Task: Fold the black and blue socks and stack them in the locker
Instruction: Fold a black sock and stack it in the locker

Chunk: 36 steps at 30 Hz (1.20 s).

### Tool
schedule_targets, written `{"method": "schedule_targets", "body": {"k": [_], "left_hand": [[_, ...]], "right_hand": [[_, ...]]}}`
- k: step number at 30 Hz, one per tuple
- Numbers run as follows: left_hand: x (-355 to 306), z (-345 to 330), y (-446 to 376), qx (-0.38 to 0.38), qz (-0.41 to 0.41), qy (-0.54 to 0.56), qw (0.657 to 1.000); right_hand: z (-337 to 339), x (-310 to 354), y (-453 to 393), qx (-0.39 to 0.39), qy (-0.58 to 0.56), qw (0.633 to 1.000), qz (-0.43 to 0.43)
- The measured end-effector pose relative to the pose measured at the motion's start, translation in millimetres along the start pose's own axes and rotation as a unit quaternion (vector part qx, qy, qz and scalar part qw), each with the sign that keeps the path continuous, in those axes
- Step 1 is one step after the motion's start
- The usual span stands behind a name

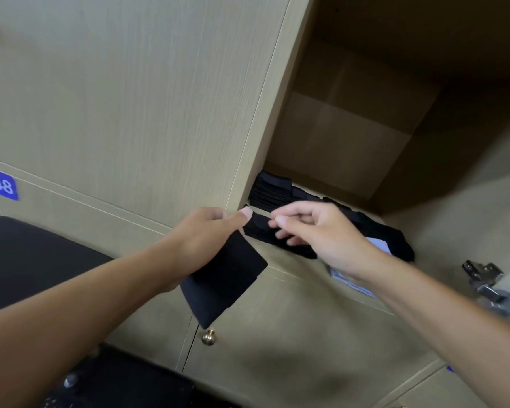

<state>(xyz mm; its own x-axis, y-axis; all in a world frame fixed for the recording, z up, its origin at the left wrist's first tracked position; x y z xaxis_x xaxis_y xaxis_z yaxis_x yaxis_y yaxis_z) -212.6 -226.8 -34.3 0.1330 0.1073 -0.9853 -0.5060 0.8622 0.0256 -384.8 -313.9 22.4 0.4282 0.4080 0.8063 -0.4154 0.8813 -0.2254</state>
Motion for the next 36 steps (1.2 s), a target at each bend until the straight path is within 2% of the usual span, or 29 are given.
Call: {"method": "schedule_targets", "body": {"k": [6, 11, 16, 20, 24, 29, 36], "left_hand": [[-3, -13, 11, 0.107, 0.069, 0.114, 0.985], [-7, -14, 17, 0.091, 0.079, 0.169, 0.978], [-2, -13, 14, 0.073, 0.065, 0.152, 0.983], [-3, -12, 17, 0.125, 0.032, 0.103, 0.986], [0, -4, 14, 0.135, -0.005, 0.087, 0.987], [2, -3, 16, 0.100, -0.010, 0.048, 0.994], [2, -8, 17, -0.007, 0.024, 0.064, 0.998]], "right_hand": [[-16, -9, 53, 0.035, -0.054, 0.997, -0.051], [-14, -17, 53, 0.045, -0.091, 0.992, -0.074], [-7, -28, 47, 0.028, -0.094, 0.991, -0.091], [-5, -36, 45, 0.004, -0.125, 0.987, -0.100], [0, -40, 41, -0.030, -0.167, 0.978, -0.118], [4, -44, 39, -0.056, -0.189, 0.972, -0.132], [-2, -32, 44, -0.066, -0.132, 0.988, -0.046]]}}
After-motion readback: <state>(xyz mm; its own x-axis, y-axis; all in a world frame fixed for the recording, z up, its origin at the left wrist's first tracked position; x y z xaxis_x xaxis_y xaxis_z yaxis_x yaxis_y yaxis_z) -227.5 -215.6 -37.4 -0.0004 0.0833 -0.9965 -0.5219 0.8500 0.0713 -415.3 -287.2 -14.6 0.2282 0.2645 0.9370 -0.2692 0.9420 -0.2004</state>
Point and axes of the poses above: each hand's wrist, its own y-axis away from the middle knuckle, its own z-axis out of the back of the hand, x = y × z, the point moved 4 cm from there along -y, towards the middle knuckle, and after that the axes turned 14 degrees about -x, right-handed, at the moved point
